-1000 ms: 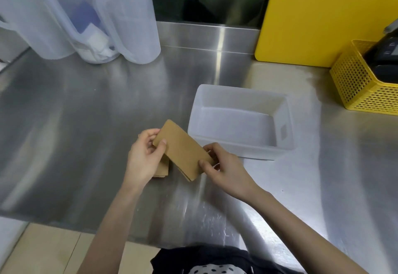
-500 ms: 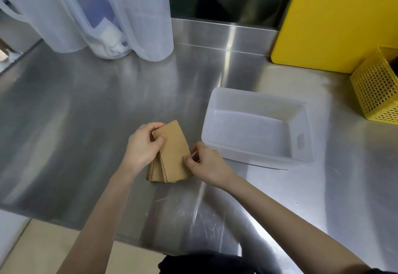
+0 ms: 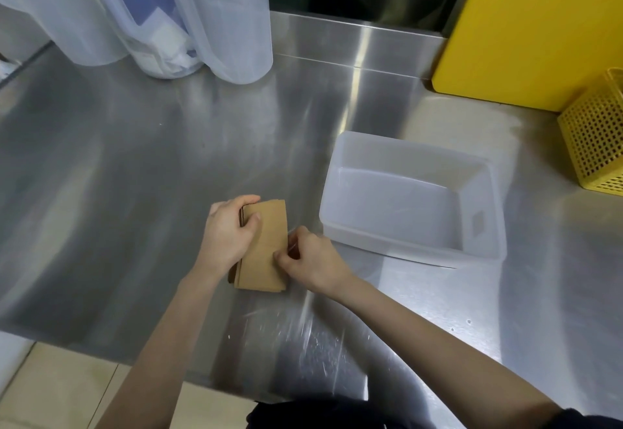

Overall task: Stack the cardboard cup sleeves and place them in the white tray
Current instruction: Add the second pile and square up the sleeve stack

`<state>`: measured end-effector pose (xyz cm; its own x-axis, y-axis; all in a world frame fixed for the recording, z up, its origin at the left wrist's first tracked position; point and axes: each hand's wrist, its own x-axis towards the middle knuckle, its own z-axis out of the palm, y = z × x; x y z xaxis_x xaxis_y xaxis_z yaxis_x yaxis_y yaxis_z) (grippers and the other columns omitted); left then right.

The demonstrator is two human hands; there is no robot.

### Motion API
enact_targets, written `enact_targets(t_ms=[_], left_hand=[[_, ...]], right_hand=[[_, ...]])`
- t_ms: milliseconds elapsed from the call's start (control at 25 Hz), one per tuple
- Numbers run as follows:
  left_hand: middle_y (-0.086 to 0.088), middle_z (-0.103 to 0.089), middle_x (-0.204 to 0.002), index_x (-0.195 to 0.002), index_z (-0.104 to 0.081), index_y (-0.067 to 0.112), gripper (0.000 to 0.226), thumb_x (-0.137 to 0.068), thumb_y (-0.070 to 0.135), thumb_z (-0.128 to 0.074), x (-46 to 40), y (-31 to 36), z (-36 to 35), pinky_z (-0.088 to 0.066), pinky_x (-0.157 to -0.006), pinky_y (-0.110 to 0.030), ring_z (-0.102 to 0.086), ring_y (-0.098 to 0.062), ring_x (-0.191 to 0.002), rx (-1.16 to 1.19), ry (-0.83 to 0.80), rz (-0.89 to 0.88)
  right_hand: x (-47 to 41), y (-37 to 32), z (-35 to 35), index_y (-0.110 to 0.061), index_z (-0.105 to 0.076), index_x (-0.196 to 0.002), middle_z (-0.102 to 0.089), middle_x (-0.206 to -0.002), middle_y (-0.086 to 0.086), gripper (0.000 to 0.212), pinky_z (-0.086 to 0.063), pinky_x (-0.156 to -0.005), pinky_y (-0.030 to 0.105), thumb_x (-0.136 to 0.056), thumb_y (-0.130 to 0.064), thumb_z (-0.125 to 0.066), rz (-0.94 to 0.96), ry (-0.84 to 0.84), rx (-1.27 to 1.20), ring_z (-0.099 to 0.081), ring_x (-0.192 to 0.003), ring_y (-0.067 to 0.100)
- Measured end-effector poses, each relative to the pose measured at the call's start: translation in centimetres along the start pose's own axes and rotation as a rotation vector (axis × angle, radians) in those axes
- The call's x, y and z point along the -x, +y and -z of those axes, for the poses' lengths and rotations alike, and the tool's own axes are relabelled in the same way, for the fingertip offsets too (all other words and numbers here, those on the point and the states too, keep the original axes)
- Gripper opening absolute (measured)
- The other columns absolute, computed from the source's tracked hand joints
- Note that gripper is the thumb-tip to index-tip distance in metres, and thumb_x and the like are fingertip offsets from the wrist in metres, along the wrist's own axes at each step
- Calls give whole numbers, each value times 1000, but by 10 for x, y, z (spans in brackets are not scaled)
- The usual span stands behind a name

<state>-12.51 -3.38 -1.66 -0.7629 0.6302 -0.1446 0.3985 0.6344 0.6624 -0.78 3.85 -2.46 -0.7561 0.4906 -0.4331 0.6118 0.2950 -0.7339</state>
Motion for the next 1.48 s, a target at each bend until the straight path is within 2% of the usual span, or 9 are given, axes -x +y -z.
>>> enact_targets(t_ms=[240,360,440,520,640,800,960,1280,1480], left_hand=[[-11,-49,-137,-126,-47,12,45,-83,17,-58,2,-11,-3,-26,-107,-37,-33,-30,-129,19,58,36],[-13,-40,-142,-134,-36,12,65,-78,35,-62,5,-19,2,-26,-112,-39,-33,-28,-132,198,-18,220],[-12,-35,-146,-137,-27,12,70,-81,35,-60,10,-23,4,-26,-110,-35,-34,-24,-133,321,-99,330],[-12,-37,-145,-139,-23,10,70,-83,32,-58,14,-26,4,-29,-103,-28,-38,-22,-131,385,-180,388],[-10,-43,-141,-139,-23,10,68,-83,31,-57,15,-29,5,-31,-96,-26,-44,-21,-123,428,-221,419],[-9,-45,-139,-138,-25,11,69,-82,32,-59,12,-34,6,-37,-106,-37,-47,-18,-109,482,-240,452],[-8,-45,-139,-138,-26,10,69,-81,30,-61,14,-35,8,-36,-100,-33,-47,-18,-112,542,-251,469],[-6,-47,-137,-134,-34,8,64,-79,21,-64,24,-29,-1,-38,-102,-31,-49,-19,-119,594,-203,441],[-3,-50,-131,-134,-33,10,60,-81,16,-62,37,-25,-4,-39,-96,-30,-51,-15,-108,627,-235,417]], right_hand=[[-4,2,-4,-8,-46,-95,-66,-100,18,22,-46,-78,35,-85,-26,-53,2,5,-31,-59,-94,33],[-5,3,-6,-13,-40,-89,-65,-98,17,19,-46,-77,35,-85,-26,-54,3,5,-29,-59,-91,32],[-6,5,-7,-13,-40,-92,-63,-99,15,21,-44,-76,33,-84,-26,-55,14,23,-37,-57,-92,30],[-8,5,-7,-10,-43,-106,-59,-109,16,31,-42,-80,30,-83,-26,-57,13,33,-55,-55,-99,29],[-12,5,-7,-5,-39,-125,-55,-123,15,50,-45,-93,33,-83,-26,-58,-46,-18,-114,-54,-111,28],[-19,5,-8,-6,-41,-129,-57,-127,13,50,-43,-104,39,-83,-18,-57,-132,-145,-367,-54,-116,26],[-20,7,-9,-5,-40,-132,-58,-127,12,52,-44,-101,31,-83,-11,-55,-144,-194,-483,-56,-115,22],[-9,16,-6,-4,-47,-127,-59,-124,12,44,-44,-100,31,-83,-8,-53,-96,-216,-463,-56,-114,23],[1,22,-2,-7,-45,-128,-59,-117,9,49,-45,-98,31,-79,-9,-55,-63,-245,-466,-56,-107,19]])
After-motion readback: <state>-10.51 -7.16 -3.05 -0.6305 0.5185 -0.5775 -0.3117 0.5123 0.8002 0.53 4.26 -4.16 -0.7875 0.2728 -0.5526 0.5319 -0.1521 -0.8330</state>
